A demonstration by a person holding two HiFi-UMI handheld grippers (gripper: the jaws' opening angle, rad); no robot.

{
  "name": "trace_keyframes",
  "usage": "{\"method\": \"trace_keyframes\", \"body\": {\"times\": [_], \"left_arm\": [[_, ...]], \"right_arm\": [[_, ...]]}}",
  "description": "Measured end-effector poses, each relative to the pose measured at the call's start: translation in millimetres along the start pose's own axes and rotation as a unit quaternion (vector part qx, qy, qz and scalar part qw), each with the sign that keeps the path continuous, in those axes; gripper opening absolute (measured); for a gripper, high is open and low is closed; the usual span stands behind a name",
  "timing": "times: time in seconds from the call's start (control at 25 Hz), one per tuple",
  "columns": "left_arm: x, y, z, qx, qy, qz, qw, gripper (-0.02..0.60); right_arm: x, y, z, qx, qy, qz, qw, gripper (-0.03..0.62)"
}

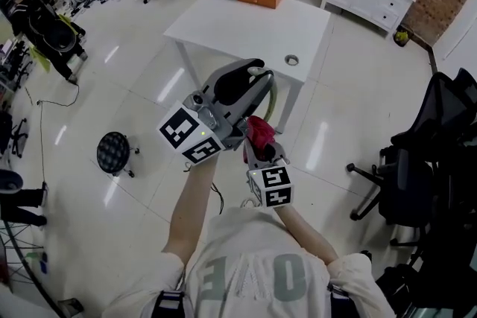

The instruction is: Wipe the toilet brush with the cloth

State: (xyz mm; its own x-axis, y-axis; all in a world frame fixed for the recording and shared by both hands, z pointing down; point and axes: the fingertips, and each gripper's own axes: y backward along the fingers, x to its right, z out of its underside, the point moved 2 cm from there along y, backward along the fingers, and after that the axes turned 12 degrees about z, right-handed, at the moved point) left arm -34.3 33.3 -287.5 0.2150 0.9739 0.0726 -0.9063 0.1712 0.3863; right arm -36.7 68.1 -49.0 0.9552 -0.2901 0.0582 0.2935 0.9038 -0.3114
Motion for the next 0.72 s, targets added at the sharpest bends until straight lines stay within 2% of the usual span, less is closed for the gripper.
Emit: {"method": "trace_keyframes", "body": {"times": [0.2, 0.4, 0.56, 0.72], "left_arm": [[7.9, 2.3, 20.1, -0.019, 0.013, 0.003, 0.9997, 0.109], [7.8, 6.2, 39.8, -0.047, 0.022, -0.002, 0.9986, 0.109], [8.0, 9.6, 58.6, -0.061, 0.038, -0.008, 0.9974, 0.109], [7.5, 17.5, 65.6, -0.057, 0.062, -0.006, 0.9965, 0.109]], "right_arm": [[21.9, 1.4, -5.1, -0.001, -0.032, 0.03, 0.999, 0.032], [26.8, 10.2, -38.8, 0.05, -0.02, 0.036, 0.998, 0.032], [26.9, 20.1, -73.1, 0.102, 0.015, 0.041, 0.994, 0.032], [16.4, 27.4, -96.2, 0.139, 0.065, 0.044, 0.987, 0.032]]}}
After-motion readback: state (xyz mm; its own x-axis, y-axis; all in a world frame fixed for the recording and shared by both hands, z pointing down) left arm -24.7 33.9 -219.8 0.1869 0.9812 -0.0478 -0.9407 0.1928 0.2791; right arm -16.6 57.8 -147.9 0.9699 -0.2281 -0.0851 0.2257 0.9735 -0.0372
